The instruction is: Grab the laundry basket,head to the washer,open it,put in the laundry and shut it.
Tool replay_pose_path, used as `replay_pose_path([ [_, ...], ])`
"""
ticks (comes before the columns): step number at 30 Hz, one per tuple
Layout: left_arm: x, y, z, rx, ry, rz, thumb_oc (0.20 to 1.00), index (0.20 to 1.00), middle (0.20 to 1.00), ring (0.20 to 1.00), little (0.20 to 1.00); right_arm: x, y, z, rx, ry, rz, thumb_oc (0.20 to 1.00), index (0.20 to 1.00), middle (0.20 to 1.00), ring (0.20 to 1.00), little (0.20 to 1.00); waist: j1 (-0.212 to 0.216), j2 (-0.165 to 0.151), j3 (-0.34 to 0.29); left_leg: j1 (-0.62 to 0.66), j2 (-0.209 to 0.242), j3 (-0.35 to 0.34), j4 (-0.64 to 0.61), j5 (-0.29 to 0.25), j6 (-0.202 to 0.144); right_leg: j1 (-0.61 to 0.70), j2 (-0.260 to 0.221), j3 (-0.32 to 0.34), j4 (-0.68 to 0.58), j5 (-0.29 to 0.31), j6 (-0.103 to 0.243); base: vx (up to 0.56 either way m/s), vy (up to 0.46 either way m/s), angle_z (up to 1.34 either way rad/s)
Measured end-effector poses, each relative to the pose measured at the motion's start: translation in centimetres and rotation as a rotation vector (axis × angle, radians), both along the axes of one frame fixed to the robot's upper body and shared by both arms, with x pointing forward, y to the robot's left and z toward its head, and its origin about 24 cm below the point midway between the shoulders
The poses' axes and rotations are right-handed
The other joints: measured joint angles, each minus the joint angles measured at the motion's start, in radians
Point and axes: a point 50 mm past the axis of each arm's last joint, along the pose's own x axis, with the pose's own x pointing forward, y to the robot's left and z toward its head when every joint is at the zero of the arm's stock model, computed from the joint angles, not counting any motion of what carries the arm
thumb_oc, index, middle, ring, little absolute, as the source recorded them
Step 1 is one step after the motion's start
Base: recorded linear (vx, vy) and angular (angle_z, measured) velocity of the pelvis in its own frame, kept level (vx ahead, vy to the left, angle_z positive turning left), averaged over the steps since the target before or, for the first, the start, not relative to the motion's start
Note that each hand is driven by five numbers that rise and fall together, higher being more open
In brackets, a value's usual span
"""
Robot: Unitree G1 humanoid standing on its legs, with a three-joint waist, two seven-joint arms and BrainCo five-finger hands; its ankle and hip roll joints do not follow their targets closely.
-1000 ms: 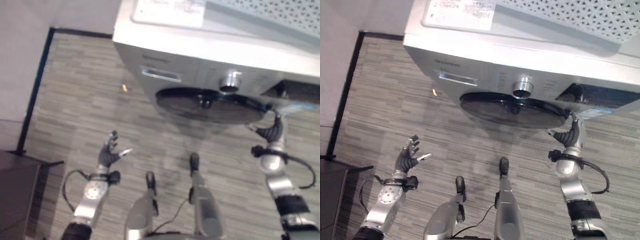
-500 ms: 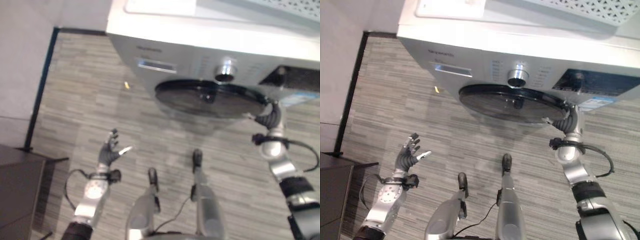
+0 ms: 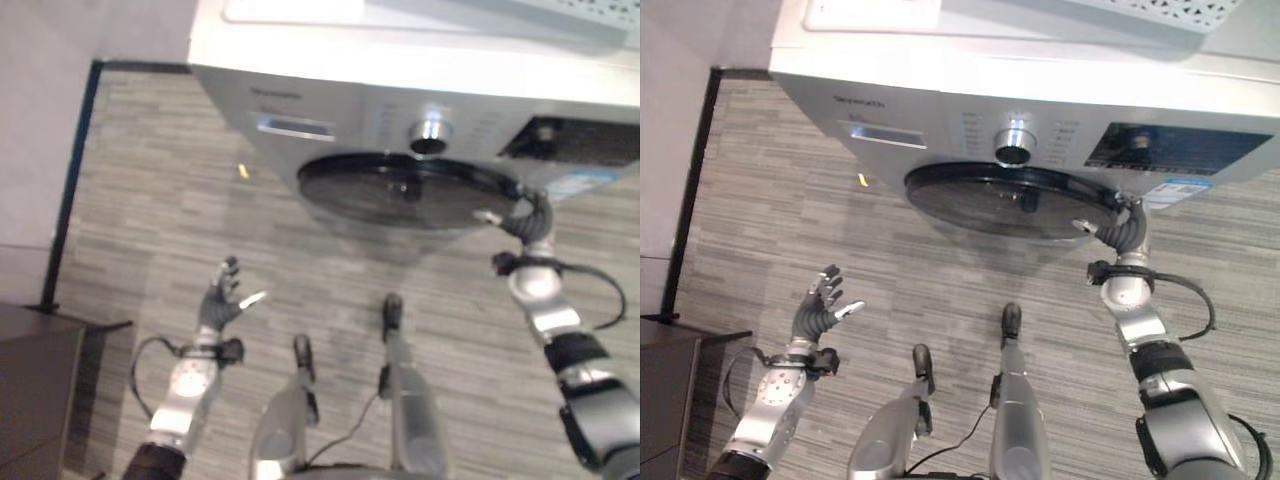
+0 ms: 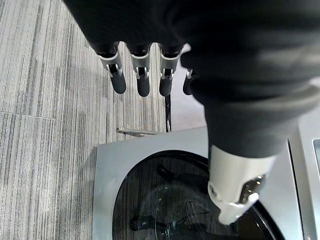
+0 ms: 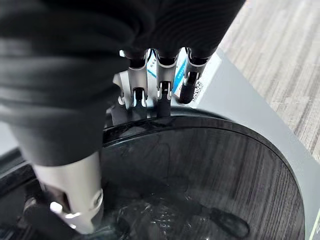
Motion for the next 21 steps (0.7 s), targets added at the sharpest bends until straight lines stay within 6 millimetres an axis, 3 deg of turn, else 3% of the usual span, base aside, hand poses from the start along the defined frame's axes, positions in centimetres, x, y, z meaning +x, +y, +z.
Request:
replay_pose_path([
  [6,0.19,-0.04,0.3,-0.002,-0.021,-0.001,1.0,1.0,1.0,1.0,1.0,0.24,0.21,0.23,0.056,-0.006,0.035,1.0,1.0,1.0,1.0,1.0,0.002,0.0,-0.002,-0.011,0.004,-0.004,0.002,0.009,-0.014,-0.009,-0.001,-0.019,0.0,0.013,-0.018,-0.01,-0.003,0.01],
  [15,0.14,0.1,0.12,0.0,-0.016,0.006,1.0,1.0,1.0,1.0,1.0,0.45,0.01,-0.04,0.085,0.031,0.043,1.0,1.0,1.0,1.0,1.0,0.02,0.008,-0.021,-0.017,0.014,-0.013,0.004,0.016,-0.026,-0.011,0.003,-0.049,0.001,0.013,-0.018,-0.01,-0.002,0.0],
  [19,-0.02,0.16,-0.07,-0.001,-0.009,0.009,1.0,1.0,1.0,1.0,1.0,0.83,0.05,-0.12,0.086,0.055,0.048,1.0,1.0,1.0,1.0,1.0,0.03,0.028,-0.055,-0.037,0.029,-0.012,-0.002,0.019,-0.023,-0.033,0.008,-0.072,0.008,-0.02,0.025,-0.02,0.002,-0.09],
  [21,0.06,0.47,-0.04,0.002,-0.011,0.02,1.0,1.0,1.0,1.0,1.0,0.72,-0.05,-0.37,0.111,0.054,0.047,1.0,1.0,1.0,1.0,1.0,0.033,0.017,-0.072,-0.052,0.02,-0.019,-0.001,0.026,-0.034,-0.049,0.001,-0.078,0.007,0.02,-0.017,-0.01,-0.001,0.04],
])
